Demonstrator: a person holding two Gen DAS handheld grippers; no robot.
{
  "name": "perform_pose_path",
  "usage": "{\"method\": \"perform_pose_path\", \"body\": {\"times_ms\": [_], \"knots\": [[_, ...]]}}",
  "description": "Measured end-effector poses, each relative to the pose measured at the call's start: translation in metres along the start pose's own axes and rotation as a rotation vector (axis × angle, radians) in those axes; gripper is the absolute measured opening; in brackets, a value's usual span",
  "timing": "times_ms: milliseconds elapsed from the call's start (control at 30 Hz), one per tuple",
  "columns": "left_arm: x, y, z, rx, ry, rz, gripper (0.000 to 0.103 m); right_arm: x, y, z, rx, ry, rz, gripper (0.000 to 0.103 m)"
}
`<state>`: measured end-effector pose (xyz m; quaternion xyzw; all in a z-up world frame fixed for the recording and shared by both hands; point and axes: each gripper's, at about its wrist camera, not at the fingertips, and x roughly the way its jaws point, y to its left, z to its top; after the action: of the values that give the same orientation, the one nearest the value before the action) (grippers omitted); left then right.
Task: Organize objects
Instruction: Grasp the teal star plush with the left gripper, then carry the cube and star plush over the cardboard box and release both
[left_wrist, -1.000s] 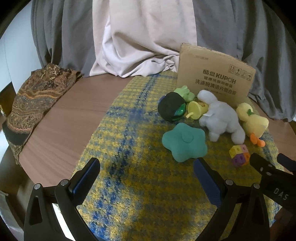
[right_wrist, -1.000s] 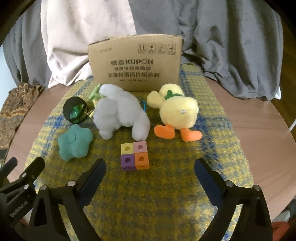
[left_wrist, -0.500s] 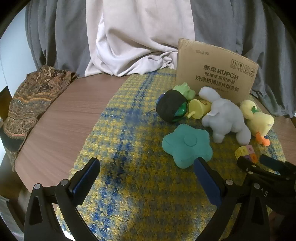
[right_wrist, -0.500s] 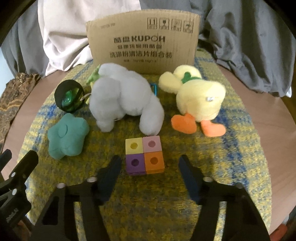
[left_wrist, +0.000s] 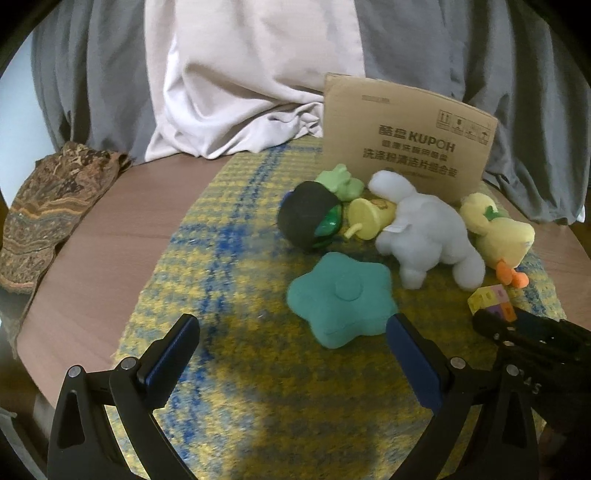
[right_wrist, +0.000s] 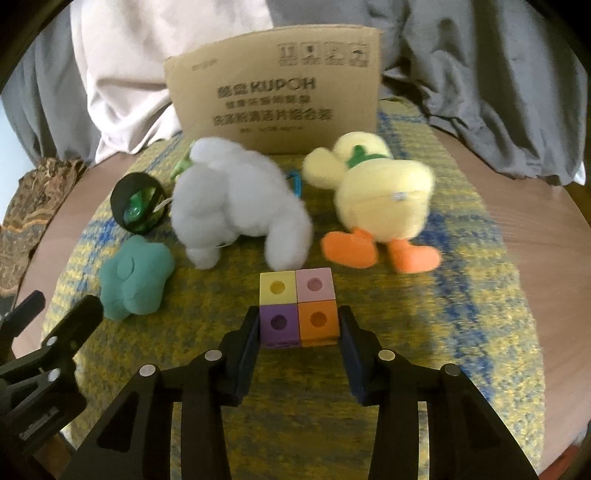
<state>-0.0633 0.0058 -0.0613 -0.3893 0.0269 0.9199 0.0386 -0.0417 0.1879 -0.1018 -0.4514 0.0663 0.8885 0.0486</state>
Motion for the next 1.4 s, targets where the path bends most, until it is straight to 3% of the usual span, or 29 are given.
{"method": "perform_pose_path", "body": {"times_ms": [200, 467, 633, 1400], "knots": [[0.016, -0.022, 0.006, 0.071, 0.008, -0.021, 0.103, -0.009, -0.015, 0.003, 0.028, -0.024, -0.033, 0.041], [0.04, -0.03, 0.008, 0.088, 0.043, -0.024, 0.102, -0.012, -0.023, 0.004, 0.042, -0.03, -0.048, 0.041], [0.051, -0.032, 0.006, 0.078, 0.081, -0.044, 0.081, -0.013, -0.022, 0.002, 0.04, -0.03, -0.048, 0.041], [0.02, -0.037, 0.012, 0.08, 0.025, -0.046, 0.076, -0.028, -0.024, 0.002, 0.027, -0.074, -0.027, 0.041]]}}
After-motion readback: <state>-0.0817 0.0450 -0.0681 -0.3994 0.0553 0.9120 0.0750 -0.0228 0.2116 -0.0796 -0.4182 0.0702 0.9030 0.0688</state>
